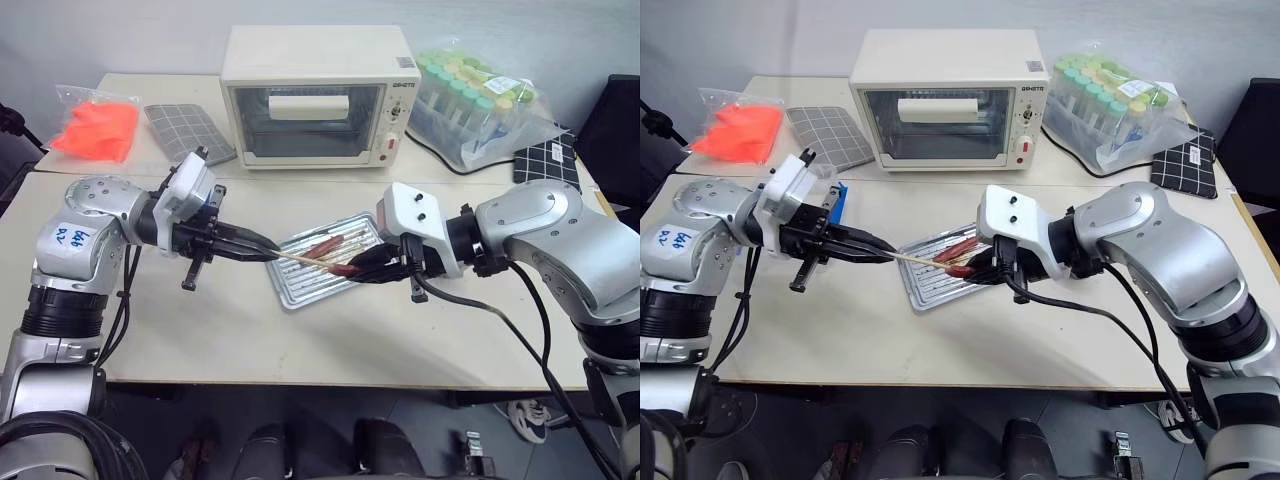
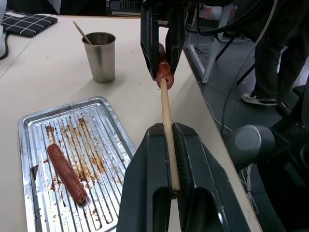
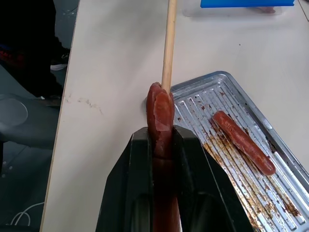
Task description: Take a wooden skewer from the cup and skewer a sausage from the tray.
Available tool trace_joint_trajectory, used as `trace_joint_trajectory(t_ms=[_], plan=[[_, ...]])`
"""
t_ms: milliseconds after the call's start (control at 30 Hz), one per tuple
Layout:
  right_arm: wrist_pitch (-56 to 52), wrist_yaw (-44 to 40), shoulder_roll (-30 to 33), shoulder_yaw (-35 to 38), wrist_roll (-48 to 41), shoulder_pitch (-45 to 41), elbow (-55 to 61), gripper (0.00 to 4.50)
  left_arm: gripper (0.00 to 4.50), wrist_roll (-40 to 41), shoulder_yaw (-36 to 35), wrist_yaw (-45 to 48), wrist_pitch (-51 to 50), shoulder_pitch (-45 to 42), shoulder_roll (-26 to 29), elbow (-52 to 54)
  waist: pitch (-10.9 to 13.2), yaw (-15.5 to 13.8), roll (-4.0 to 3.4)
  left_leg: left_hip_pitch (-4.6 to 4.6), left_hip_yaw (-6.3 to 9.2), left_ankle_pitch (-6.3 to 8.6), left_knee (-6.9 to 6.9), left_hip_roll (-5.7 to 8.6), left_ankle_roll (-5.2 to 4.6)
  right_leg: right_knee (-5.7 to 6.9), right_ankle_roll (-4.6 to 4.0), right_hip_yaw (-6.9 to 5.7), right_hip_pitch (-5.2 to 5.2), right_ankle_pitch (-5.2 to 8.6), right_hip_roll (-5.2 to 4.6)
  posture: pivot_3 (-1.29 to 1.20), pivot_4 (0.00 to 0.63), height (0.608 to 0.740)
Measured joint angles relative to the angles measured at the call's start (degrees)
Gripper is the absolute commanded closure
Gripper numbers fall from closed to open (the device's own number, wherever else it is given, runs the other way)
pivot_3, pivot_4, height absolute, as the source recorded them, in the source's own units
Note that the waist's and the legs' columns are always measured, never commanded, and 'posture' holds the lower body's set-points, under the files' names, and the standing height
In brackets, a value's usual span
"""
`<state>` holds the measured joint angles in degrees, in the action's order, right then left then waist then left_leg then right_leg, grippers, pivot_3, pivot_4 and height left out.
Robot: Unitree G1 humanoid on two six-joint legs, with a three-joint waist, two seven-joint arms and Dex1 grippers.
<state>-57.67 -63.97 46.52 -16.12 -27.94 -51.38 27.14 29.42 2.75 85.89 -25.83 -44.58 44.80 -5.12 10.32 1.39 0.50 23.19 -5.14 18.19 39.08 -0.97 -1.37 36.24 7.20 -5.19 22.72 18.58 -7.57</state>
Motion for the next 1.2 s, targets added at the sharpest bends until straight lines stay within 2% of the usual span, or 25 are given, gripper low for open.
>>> trace_joint_trajectory(t_ms=[300,400,567,667,833,933,1033,1067,1200], plan=[[-3.2,1.15,-0.87,0.08,-1.33,-1.05,-0.01,3.91,4.5,-0.67,0.06,-0.28,0.13,0.01,-1.87,0.11,0.0,0.01,0.0,0.0,0.01,0.0,0.01,-0.01,0.0,0.02,0.0,0.0,0.0,0.0,-0.01,0.0,0.15,0.74],[-3.74,1.71,-1.35,0.28,-1.95,-1.58,0.01,3.35,4.5,-0.73,0.16,-0.61,0.29,0.02,-2.32,0.19,0.0,0.02,0.0,0.0,0.01,0.0,0.01,-0.02,0.0,0.03,0.0,0.0,0.0,0.0,-0.01,0.0,0.15,0.74],[-3.71,3.02,-1.23,0.89,-2.88,-2.52,0.83,1.73,4.5,-0.79,0.27,-2.85,0.23,1.38,-2.96,0.44,0.0,0.05,0.0,0.0,0.02,0.0,0.02,-0.06,0.0,0.05,0.0,0.01,0.0,0.0,-0.03,0.0,0.15,0.74],[-3.86,3.65,0.48,2.52,-3.07,-2.5,0.56,1.73,4.5,-0.75,-1.74,-5.6,-0.35,4.76,-1.95,2.02,0.0,0.08,0.0,0.0,0.02,0.0,0.01,-0.09,0.0,0.05,0.0,0.01,0.01,0.0,-0.03,0.0,0.15,0.74],[-7.07,6.03,2.79,10.14,-5.38,-3.63,-1.31,1.73,4.5,0.76,-9.14,-13.5,-3.55,14.1,-0.72,8.53,0.0,0.1,0.0,0.0,0.04,0.0,0.0,-0.15,0.0,0.06,0.0,0.03,0.01,0.0,-0.04,0.0,0.15,0.74],[-11.15,8.42,2.7,15.46,-8.04,-4.97,-2.5,1.13,4.5,2.27,-15.06,-19.94,-6.31,19.46,-0.73,13.27,0.0,0.1,0.0,-0.01,0.06,0.0,0.0,-0.17,0.0,0.08,0.0,0.04,0.01,0.0,-0.06,0.0,0.15,0.74],[-16.19,11.77,1.06,20.9,-11.81,-5.8,-2.78,0.17,4.5,2.84,-24.22,-30.37,-9.2,26.11,-2.05,18.13,0.0,0.14,0.0,-0.02,0.07,0.0,-0.02,-0.19,0.0,0.08,0.0,0.05,0.01,0.0,-0.08,0.0,0.15,0.74],[-17.33,12.86,0.29,22.28,-12.8,-5.86,-2.74,0.03,4.5,2.89,-26.91,-33.63,-10.13,27.65,-2.88,18.91,0.0,0.14,0.0,-0.02,0.07,0.0,-0.03,-0.19,0.0,0.07,0.0,0.06,0.0,0.0,-0.08,0.0,0.15,0.74],[-21.74,17.61,-3.82,27.86,-17.35,-6.29,-2.65,0.03,4.5,1.99,-35.96,-47.14,-11.35,32.52,-8.09,20.64,-0.01,0.06,0.0,-0.04,0.05,0.0,-0.01,-0.15,0.0,0.15,0.0,0.08,-0.01,0.0,-0.13,0.0,0.15,0.74]])
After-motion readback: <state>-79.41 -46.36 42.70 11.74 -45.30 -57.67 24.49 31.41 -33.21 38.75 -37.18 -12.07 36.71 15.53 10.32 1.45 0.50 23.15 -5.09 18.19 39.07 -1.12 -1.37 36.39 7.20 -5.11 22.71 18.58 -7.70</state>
